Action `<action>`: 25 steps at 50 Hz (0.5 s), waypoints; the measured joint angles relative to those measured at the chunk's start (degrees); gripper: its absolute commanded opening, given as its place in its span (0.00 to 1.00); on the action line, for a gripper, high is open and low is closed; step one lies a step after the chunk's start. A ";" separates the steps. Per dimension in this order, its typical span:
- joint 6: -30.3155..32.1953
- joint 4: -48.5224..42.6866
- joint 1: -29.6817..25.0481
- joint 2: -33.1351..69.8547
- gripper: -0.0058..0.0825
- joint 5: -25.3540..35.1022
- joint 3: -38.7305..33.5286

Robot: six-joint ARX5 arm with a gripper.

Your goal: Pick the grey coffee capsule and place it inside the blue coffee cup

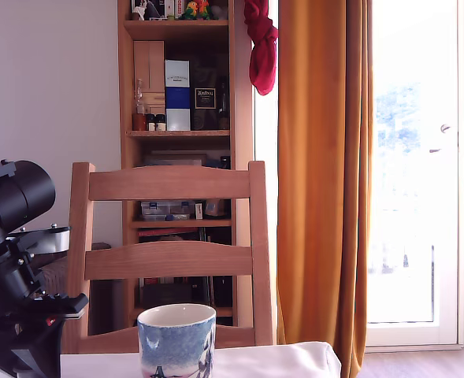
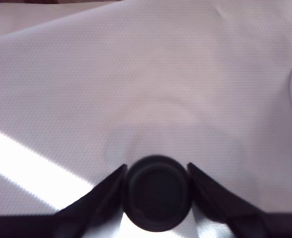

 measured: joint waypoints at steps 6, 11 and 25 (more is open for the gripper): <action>-0.46 -0.15 0.00 -0.07 0.30 2.84 0.09; -1.81 -0.50 0.00 -1.22 0.30 5.73 0.57; -5.79 -0.24 -0.07 -13.46 0.30 11.47 5.51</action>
